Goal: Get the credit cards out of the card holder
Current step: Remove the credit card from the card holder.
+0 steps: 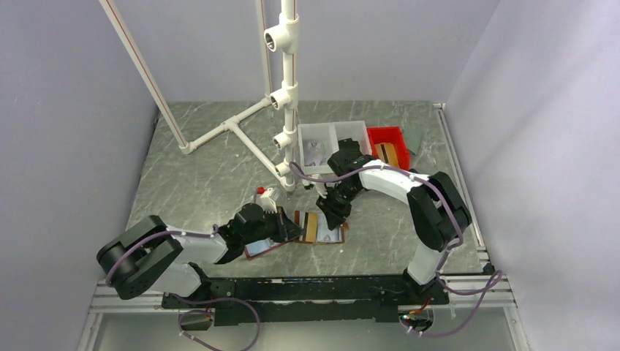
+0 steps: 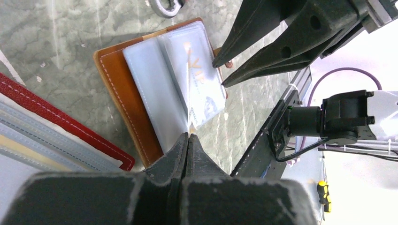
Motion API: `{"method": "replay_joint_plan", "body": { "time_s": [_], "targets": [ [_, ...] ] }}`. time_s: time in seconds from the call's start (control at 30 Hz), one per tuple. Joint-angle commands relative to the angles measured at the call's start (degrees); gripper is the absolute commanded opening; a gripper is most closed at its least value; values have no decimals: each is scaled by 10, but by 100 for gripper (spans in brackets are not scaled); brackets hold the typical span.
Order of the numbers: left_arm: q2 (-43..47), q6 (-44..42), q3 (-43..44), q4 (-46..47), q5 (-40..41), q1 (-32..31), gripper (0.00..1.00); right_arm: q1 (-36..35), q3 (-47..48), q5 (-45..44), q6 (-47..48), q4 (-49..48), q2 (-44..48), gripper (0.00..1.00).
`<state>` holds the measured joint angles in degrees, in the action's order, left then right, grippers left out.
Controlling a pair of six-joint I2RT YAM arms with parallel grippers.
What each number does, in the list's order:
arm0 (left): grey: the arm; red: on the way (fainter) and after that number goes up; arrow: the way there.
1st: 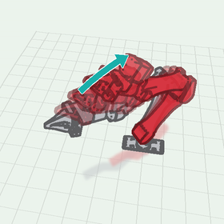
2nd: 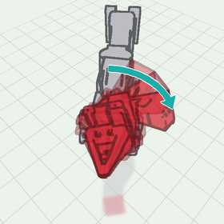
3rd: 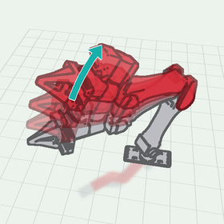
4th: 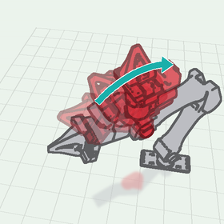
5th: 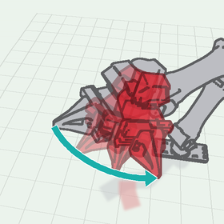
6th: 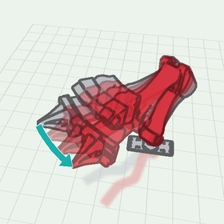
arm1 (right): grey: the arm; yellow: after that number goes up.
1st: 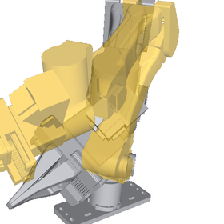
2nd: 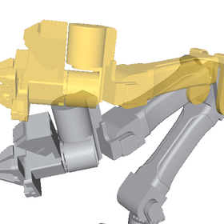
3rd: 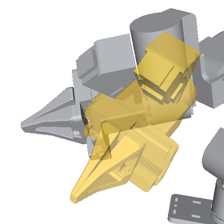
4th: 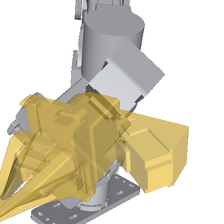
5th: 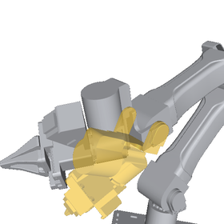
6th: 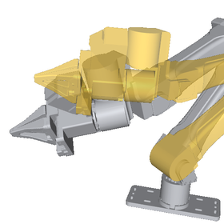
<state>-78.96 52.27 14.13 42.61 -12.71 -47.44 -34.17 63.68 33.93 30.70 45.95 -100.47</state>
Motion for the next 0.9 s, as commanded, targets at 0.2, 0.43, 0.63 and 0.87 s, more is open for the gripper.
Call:
{"method": "replay_joint_plan", "body": {
  "time_s": [0.2,0.43,0.63,0.87],
  "targets": [
    [63,-60,6,-19,-30,0,0,21,12,104,58,32,61,33],
    [56,-65,9,6,-57,0,0,48,20,156,78,57,72,36],
    [43,-74,21,19,-88,-6,0,56,20,172,85,62,81,39],
    [31,-87,41,18,-111,-20,0,66,27,196,92,72,86,45]
  ]
}}
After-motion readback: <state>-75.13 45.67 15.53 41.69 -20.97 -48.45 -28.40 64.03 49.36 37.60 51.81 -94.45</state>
